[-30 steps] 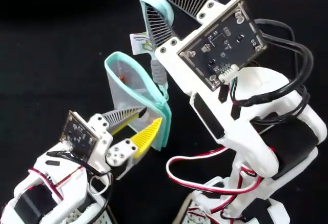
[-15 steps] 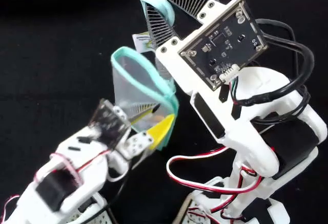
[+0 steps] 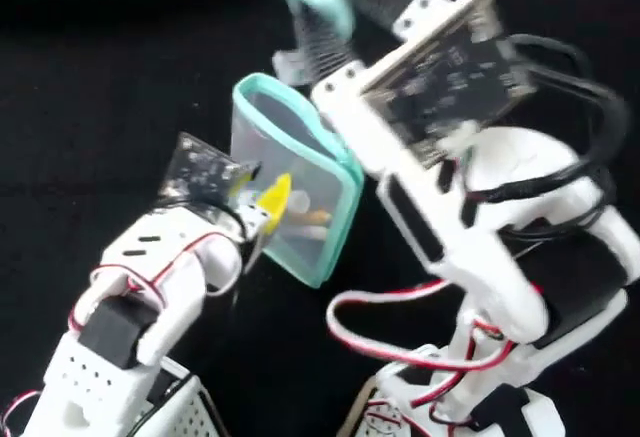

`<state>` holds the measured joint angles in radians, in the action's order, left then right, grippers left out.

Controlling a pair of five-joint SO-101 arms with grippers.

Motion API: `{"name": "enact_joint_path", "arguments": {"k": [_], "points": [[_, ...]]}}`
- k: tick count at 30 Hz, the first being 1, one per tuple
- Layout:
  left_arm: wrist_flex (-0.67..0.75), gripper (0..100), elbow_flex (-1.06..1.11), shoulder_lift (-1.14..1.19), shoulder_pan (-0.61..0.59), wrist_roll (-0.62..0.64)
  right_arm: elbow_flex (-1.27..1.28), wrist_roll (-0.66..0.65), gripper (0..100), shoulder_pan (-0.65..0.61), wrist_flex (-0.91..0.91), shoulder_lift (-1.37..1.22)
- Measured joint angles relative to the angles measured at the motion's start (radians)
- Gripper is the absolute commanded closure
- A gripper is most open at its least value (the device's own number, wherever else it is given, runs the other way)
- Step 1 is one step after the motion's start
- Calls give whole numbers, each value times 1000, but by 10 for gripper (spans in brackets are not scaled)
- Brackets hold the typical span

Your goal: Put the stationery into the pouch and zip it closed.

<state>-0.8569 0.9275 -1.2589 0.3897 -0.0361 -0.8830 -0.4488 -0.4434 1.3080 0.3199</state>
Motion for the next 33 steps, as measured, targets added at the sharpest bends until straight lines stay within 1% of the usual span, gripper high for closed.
{"name": "enact_joint_path", "arguments": {"k": [2,4,8,14,18,20,24,26,28,33], "points": [[35,858,9,-8,-31,0,-3,0,986,64,-54,0],[101,859,25,-9,-63,0,-3,-2,986,112,-107,0],[270,859,54,21,-98,0,14,-61,986,143,-153,0],[450,863,57,173,-109,0,26,-91,986,140,-144,-2],[565,882,57,292,-109,0,-15,-91,986,60,-54,-2],[594,881,55,342,-109,0,-46,-91,986,25,-12,-2],[601,880,29,410,-126,0,-80,-91,986,-11,25,-2],[578,880,8,411,-137,0,-86,-91,986,-17,25,0],[517,879,-25,411,-138,0,-89,-91,986,-32,46,0],[341,879,-98,399,-138,0,-95,-91,986,-144,117,0]]}}
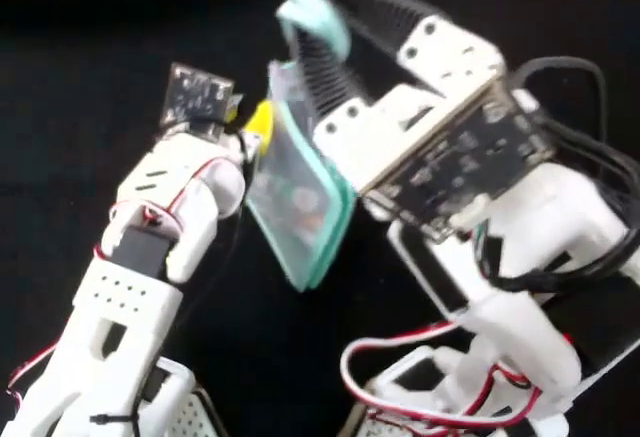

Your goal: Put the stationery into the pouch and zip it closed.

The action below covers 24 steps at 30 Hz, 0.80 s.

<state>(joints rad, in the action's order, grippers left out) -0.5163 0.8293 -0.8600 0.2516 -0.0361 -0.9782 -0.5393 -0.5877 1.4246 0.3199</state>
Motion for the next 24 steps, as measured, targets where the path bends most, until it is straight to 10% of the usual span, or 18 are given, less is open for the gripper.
{"name": "enact_joint_path", "arguments": {"k": [12,24], "points": [[-582,879,-54,-560,0,0,0,0,986,-49,-32,-21],[-819,855,32,-948,230,3,0,0,986,-52,-144,-209]]}}
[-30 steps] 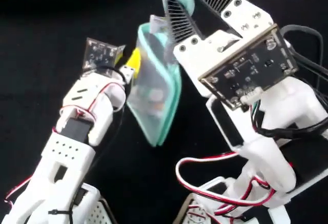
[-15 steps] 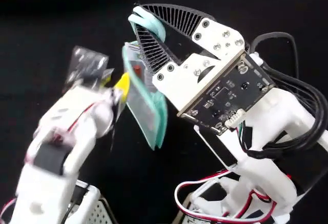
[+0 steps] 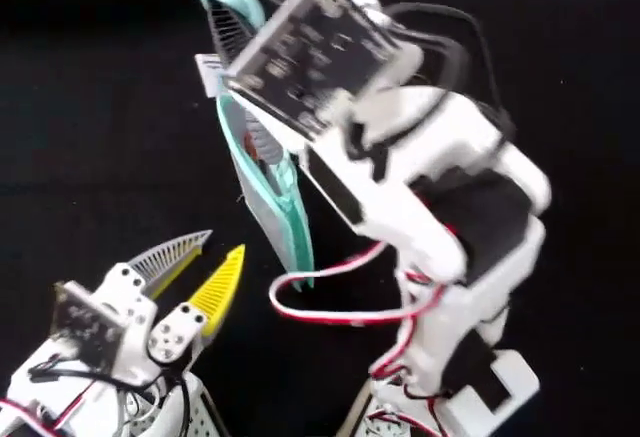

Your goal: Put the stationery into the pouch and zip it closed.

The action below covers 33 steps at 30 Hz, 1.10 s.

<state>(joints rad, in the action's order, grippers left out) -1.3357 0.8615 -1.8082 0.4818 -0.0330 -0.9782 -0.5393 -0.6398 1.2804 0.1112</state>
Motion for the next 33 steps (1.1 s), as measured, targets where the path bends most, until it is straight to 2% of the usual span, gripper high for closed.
{"name": "enact_joint_path", "arguments": {"k": [10,21,25,28,33], "points": [[34,845,49,-2,9,0,0,0,986,2,0,-26],[362,845,212,133,9,17,0,0,986,2,0,-34],[364,854,212,149,9,18,21,0,986,0,2,-34],[295,877,212,149,-3,15,23,0,986,3,26,-34],[209,880,210,149,-184,-95,23,0,986,92,38,-34]]}}
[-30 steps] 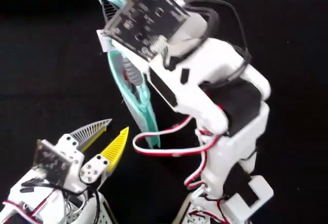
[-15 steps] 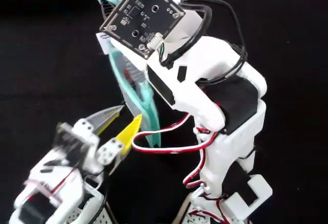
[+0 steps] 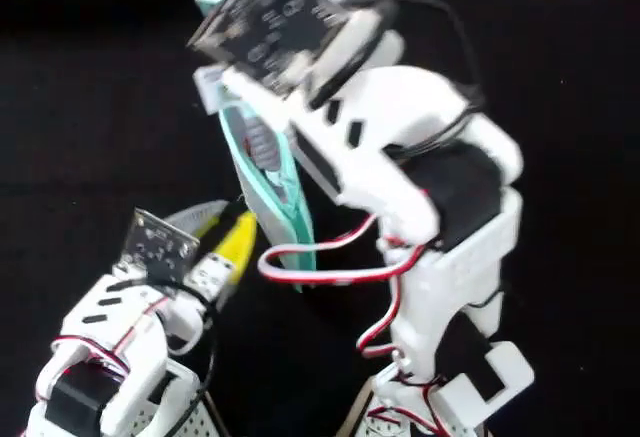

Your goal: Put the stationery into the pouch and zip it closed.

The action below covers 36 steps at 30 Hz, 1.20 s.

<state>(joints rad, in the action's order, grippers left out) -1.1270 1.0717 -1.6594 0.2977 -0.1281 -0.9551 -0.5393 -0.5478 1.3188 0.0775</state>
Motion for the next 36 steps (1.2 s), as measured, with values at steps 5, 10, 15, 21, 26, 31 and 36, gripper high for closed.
{"name": "enact_joint_path", "arguments": {"k": [5,10,15,21,26,31,36], "points": [[-18,880,-72,2,-288,-63,0,0,986,124,58,21],[-32,881,-83,9,-516,-77,-2,0,986,132,144,129],[-127,921,-83,9,-608,-92,-2,72,986,138,256,204],[-265,970,-83,9,-621,-204,-2,187,986,140,416,278],[-358,970,-68,9,-661,-238,107,239,986,175,442,385],[-373,970,-40,9,-793,-253,393,242,986,206,440,554],[-373,970,-38,9,-825,-339,578,245,986,209,391,712]]}}
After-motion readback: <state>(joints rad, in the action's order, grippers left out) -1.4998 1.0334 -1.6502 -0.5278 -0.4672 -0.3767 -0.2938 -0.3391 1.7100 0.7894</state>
